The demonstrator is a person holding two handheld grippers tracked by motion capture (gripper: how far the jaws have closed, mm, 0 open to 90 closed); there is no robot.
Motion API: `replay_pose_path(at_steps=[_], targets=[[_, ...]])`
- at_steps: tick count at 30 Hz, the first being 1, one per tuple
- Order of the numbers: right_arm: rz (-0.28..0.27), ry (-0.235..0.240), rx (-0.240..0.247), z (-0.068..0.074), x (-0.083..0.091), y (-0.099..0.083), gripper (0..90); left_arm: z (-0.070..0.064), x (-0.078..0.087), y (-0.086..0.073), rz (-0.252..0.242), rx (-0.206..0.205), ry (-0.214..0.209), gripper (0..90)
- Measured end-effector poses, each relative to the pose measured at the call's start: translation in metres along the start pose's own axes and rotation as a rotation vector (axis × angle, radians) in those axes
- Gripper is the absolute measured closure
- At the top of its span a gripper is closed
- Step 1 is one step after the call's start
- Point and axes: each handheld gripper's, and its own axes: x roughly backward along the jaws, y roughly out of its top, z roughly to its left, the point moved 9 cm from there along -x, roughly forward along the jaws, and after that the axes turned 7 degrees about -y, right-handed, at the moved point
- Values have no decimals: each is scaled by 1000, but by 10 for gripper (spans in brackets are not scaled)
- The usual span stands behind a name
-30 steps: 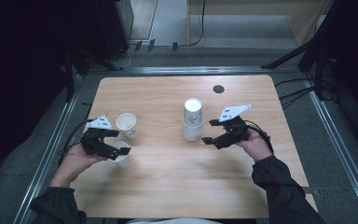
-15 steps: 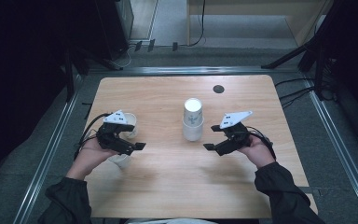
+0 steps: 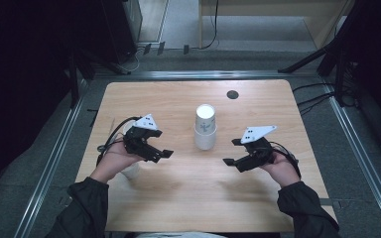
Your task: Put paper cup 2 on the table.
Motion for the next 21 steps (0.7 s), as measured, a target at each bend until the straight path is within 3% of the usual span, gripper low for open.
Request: replay_pose_path(at_steps=[11,21], targets=[[15,-23,-14,3,9,-12,225,-12,-19,22,-35,-12,-42,151],[21,-30,-22,7,12,-19,225,-26,-42,34,-28,-38,-46,151]])
